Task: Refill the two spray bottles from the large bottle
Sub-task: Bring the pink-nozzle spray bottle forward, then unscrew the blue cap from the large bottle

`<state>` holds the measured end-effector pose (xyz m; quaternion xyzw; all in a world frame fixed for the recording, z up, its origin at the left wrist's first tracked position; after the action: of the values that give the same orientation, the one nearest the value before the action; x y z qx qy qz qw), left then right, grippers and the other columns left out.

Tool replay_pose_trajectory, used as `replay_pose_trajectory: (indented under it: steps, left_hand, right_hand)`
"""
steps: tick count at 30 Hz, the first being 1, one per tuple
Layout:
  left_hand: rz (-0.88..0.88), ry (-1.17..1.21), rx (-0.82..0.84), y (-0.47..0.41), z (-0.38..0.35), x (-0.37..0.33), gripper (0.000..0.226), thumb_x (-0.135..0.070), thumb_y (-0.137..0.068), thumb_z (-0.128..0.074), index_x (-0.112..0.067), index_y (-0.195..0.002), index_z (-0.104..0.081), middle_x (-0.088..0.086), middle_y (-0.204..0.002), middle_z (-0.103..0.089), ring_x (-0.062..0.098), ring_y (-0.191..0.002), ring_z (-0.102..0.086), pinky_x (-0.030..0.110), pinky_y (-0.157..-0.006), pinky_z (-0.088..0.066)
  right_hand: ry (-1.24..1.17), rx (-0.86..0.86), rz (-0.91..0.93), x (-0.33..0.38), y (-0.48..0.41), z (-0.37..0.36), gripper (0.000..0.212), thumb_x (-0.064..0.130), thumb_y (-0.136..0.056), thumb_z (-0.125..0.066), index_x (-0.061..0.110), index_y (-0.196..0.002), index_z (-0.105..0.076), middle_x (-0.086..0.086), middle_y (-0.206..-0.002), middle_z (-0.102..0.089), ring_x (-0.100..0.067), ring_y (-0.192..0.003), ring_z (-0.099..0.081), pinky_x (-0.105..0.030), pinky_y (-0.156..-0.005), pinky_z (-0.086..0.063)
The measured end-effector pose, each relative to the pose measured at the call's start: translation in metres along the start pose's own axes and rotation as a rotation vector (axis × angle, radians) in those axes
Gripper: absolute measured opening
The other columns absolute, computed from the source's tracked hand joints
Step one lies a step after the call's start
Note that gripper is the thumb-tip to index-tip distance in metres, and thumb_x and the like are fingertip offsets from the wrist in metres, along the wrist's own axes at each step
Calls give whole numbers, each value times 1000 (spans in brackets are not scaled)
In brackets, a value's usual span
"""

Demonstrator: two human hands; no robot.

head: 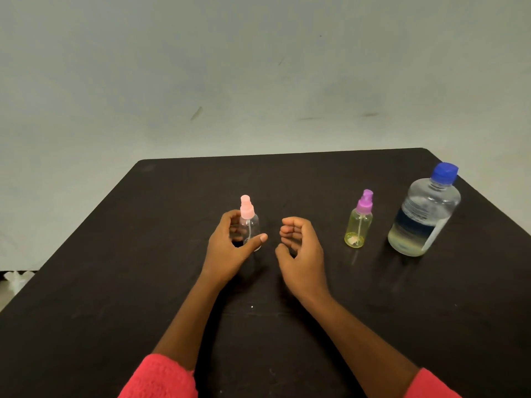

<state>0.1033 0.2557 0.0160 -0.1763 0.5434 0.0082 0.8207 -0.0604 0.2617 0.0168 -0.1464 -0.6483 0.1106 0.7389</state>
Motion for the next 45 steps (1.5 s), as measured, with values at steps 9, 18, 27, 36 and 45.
replay_pose_trajectory:
  steps: [9, 18, 27, 36, 45]
  left_hand:
    - [62, -43, -51, 10, 7, 2, 35, -21, -76, -79, -25, -106, -62, -13, -95, -67, 0, -87, -63, 10, -74, -47]
    - [177, -42, -300, 26, 35, 9, 32, -21, -81, -75, -23, -108, -58, -12, -100, -62, 4, -92, -60, 11, -72, -40]
    - [260, -115, -470, 29, 49, 20, 31, -26, -81, -73, -21, -107, -58, -4, -102, -64, 15, -95, -61, 29, -86, -46]
    - [253, -166, -450, 29, 47, 20, 41, -19, -81, -71, -20, -117, -52, -4, -109, -61, 15, -97, -59, 30, -83, -43]
    - [207, -101, -608, 38, 55, 9, 64, 2, -78, -70, -10, -133, -40, 12, -130, -39, 19, -106, -48, 33, -84, -47]
  right_hand:
    - [242, -602, 204, 20, 2, 80, 72, -2, -73, -72, -1, -136, -35, -14, -130, -38, -26, -120, -43, -35, -105, -39]
    - [354, -360, -219, -25, -31, 95, 49, 11, -85, -68, 6, -127, -43, -11, -122, -53, -27, -113, -53, -37, -95, -41]
    - [382, 36, -52, -3, -21, -1, 32, 10, -85, -67, 5, -112, -51, 0, -104, -45, -16, -94, -47, -18, -76, -29]
    - [275, 124, -145, -8, -11, -15, 58, 18, -85, -68, 18, -133, -36, 7, -124, -39, -6, -116, -43, -16, -92, -34]
    - [253, -293, 100, 14, -8, 71, 55, -7, -79, -63, 11, -127, -44, 3, -124, -43, -12, -114, -49, -38, -99, -47]
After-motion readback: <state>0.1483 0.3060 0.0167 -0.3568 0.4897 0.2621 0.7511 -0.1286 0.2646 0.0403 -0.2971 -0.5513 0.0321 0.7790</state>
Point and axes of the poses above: each hand's wrist, its own y-axis away from the middle knuckle, its own z-axis out of the back of the hand, x = y × z, the point moved 6 cm from there along -y, towards the middle knuckle
